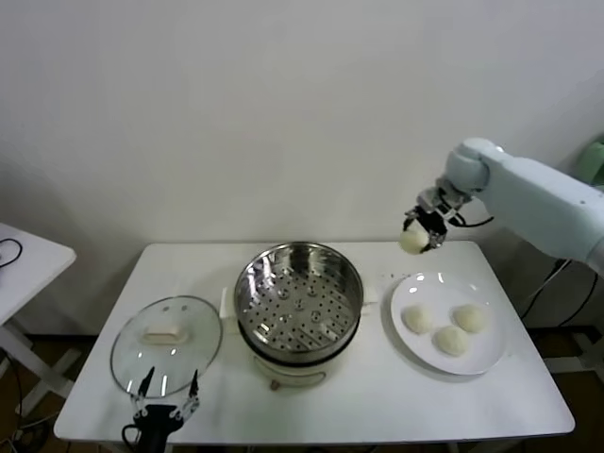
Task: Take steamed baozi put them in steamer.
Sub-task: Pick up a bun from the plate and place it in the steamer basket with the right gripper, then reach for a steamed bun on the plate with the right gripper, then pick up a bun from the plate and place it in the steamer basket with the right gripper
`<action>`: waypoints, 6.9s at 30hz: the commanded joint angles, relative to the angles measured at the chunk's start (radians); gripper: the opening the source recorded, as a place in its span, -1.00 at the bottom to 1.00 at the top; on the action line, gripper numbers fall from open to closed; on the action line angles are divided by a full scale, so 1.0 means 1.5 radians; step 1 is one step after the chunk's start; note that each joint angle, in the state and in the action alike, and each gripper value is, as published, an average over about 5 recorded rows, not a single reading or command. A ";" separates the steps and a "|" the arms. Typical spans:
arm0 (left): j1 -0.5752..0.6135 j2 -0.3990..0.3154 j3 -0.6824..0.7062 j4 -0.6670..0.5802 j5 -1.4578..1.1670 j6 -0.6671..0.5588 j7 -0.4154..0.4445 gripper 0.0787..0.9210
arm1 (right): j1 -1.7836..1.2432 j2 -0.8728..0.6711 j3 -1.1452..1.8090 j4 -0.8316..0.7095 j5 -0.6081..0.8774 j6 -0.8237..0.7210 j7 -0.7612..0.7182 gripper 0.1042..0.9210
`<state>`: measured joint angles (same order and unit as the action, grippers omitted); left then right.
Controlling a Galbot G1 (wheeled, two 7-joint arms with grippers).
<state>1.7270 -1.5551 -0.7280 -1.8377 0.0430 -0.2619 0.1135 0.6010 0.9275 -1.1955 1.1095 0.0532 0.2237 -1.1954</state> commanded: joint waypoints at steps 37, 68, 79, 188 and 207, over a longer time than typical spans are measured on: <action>-0.008 -0.001 -0.006 0.019 0.006 -0.010 -0.009 0.77 | -0.082 0.335 -0.041 -0.126 -0.156 0.305 0.057 0.47; -0.013 -0.002 -0.006 0.026 0.005 -0.014 -0.009 0.77 | -0.098 0.360 -0.029 -0.150 -0.192 0.318 0.038 0.47; -0.016 -0.004 -0.005 0.026 0.007 -0.014 -0.009 0.77 | -0.075 0.341 -0.027 -0.136 -0.137 0.311 0.050 0.74; -0.009 -0.010 -0.004 0.048 0.055 -0.028 -0.012 0.77 | 0.076 -0.137 -0.245 0.087 0.207 -0.130 0.095 0.41; -0.003 -0.001 0.010 0.038 0.060 -0.028 -0.012 0.77 | 0.370 -0.001 -0.330 0.362 0.620 -0.380 0.227 0.41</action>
<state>1.7201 -1.5594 -0.7147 -1.7769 0.1321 -0.3041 0.0948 0.9656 0.8115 -1.6746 1.4595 0.7112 -0.1841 -0.9594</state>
